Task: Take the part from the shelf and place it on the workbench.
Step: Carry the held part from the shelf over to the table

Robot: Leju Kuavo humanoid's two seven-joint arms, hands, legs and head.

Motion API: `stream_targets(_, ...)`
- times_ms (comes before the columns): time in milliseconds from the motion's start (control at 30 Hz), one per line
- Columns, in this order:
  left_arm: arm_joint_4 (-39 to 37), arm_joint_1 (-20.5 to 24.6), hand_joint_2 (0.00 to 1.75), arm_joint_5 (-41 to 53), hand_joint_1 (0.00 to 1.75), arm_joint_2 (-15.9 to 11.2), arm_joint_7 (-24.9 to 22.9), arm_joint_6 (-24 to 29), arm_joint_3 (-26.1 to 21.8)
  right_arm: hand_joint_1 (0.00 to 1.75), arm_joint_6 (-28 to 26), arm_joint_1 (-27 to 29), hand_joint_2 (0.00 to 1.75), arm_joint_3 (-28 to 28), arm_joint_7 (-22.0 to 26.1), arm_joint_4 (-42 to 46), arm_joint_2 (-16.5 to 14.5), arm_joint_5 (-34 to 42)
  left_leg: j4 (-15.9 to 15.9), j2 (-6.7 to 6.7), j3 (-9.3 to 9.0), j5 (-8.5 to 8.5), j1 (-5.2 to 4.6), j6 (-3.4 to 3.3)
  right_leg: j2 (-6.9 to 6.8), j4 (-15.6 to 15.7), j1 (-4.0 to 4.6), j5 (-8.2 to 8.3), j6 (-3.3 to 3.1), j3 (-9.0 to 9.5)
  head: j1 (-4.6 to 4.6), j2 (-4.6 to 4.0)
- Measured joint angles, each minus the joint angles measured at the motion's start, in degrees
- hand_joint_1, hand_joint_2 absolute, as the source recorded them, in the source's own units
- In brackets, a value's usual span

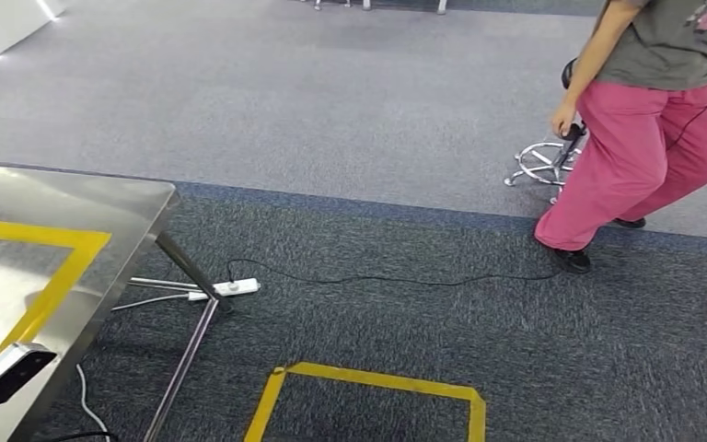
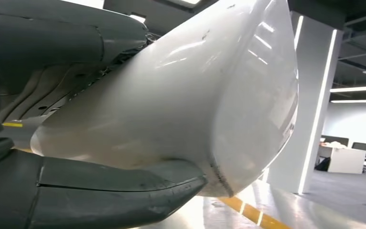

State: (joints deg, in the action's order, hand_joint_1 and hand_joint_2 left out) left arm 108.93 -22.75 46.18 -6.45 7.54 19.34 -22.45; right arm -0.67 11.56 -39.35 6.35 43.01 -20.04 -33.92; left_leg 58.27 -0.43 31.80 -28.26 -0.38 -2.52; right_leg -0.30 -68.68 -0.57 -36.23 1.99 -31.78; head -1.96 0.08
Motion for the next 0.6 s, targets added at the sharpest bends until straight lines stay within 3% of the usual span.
stream_targets(67,-0.01,-0.03,1.75,0.0,1.75,0.08,0.0,-0.01,0.03,0.0,0.0,0.04,0.0,-0.02,-0.02,0.0,0.04,0.0,0.0,-0.17,-1.05,-1.0,-0.07,-0.09,0.18,-5.21,0.03,-2.09,0.15,-4.93,0.04,0.01)
stream_targets(100,-0.01,-0.07,1.75,0.0,1.75,0.11,0.0,-0.01,0.03,0.0,0.0,0.1,0.0,-0.03,-0.03,0.0,0.04,0.0,0.0,-0.27,-1.76,-1.54,-0.12,-0.08,0.2,-5.38,0.06,-1.85,0.12,-6.26,0.04,0.01)
stream_targets(133,-0.02,-0.06,1.75,0.0,1.75,0.12,0.0,-0.01,0.04,0.0,-0.01,0.14,0.0,-0.05,-0.03,0.0,0.04,0.0,0.0,-0.36,-2.58,-2.11,-0.16,-0.03,0.21,-3.7,0.1,-0.27,0.02,-6.59,0.04,0.01)
stream_targets(200,-0.02,-0.05,1.75,0.0,1.75,0.15,0.0,-0.02,0.05,0.0,-0.02,0.22,0.0,-0.06,-0.02,0.0,0.06,0.0,-0.04,-0.44,-4.22,-3.37,-0.18,0.19,0.26,2.93,0.32,5.39,-0.52,-5.32,0.05,0.01)
stream_targets(267,-0.02,-0.01,1.75,0.01,1.75,0.21,0.0,-0.04,0.07,0.0,-0.04,0.24,0.0,-0.04,-0.02,0.01,0.1,0.0,-0.11,-0.56,-5.1,-4.43,-0.16,0.73,0.31,7.57,0.64,8.12,-1.11,-4.07,0.05,0.01)
stream_targets(400,-0.01,-0.01,1.75,0.04,1.75,0.33,-0.04,-0.1,0.03,0.0,-0.17,0.35,0.0,-0.08,-0.03,0.02,0.07,0.0,1.26,-0.53,-5.71,-4.56,0.03,1.95,0.32,9.46,0.73,8.36,-2.21,-2.12,-0.02,0.01)
stream_targets(467,-0.01,0.05,1.75,0.04,1.75,0.33,-0.09,-0.13,-0.02,0.0,-0.16,0.32,0.0,-0.07,-0.01,0.02,0.02,0.0,5.64,-0.35,-3.42,-5.01,0.24,2.55,0.24,10.29,0.51,8.02,-2.63,-0.63,-0.2,0.01)
stream_targets(533,-0.02,-0.02,1.75,0.03,1.75,0.33,-0.18,-0.17,-0.03,0.0,-0.16,0.32,0.0,-0.05,-0.02,0.02,0.02,0.0,11.72,-0.25,0.87,-7.46,0.65,3.3,0.21,10.6,0.5,7.26,-2.86,0.48,-0.31,0.01)
stream_targets(600,-0.02,-0.17,1.75,0.03,1.75,0.35,-0.29,-0.2,-0.04,0.0,-0.14,0.41,0.0,-0.07,-0.05,0.02,0.02,0.01,14.38,-0.19,4.21,-9.72,1.17,3.86,0.23,10.64,0.48,6.23,-2.77,1.68,-0.3,0.01)
